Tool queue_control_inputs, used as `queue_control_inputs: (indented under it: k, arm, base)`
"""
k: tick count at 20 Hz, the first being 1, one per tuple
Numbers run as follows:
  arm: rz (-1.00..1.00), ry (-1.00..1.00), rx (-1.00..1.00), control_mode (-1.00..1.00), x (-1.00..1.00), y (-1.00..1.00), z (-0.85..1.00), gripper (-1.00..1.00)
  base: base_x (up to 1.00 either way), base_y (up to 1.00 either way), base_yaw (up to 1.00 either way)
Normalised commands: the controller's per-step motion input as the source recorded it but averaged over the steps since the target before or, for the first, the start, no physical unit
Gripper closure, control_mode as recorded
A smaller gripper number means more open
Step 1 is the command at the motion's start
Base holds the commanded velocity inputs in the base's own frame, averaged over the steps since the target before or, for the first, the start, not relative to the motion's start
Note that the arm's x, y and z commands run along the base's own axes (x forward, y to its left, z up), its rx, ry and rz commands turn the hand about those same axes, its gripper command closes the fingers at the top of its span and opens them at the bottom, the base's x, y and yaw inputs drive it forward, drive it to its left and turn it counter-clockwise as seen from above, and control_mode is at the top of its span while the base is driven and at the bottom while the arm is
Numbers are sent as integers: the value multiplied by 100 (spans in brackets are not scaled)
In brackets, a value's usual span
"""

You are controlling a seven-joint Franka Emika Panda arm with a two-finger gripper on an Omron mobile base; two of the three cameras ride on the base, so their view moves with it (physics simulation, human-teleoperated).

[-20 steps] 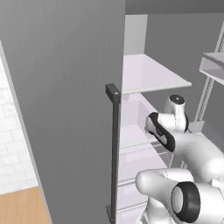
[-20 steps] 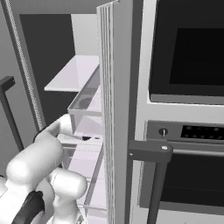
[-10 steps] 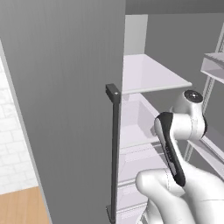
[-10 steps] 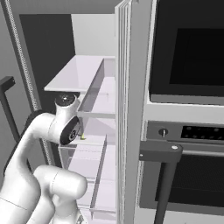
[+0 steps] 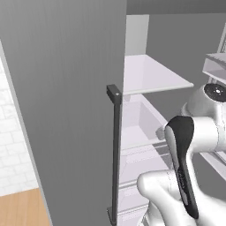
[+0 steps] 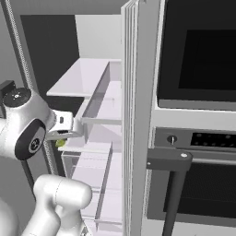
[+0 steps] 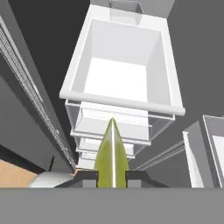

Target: Grab a lemon wedge from the fridge and one ice cube from the ice bowl, and put them in the glass of lemonade.

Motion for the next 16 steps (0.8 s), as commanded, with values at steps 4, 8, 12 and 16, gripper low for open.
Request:
queue_control_inputs:
  k: [4, 8, 12, 16]
  arm:
    - [0, -7, 1, -100, -100, 0, 72, 100]
    - [0, -5, 0, -100, -73, 0, 27, 100]
    - [0, 0, 0, -100, -3, 0, 0, 100]
    - [0, 0, 0, 100, -16, 0, 0, 100]
  base:
    - [0, 0, 0]
    - [0, 0, 0]
    - [0, 0, 0]
    - [-25, 0, 0]
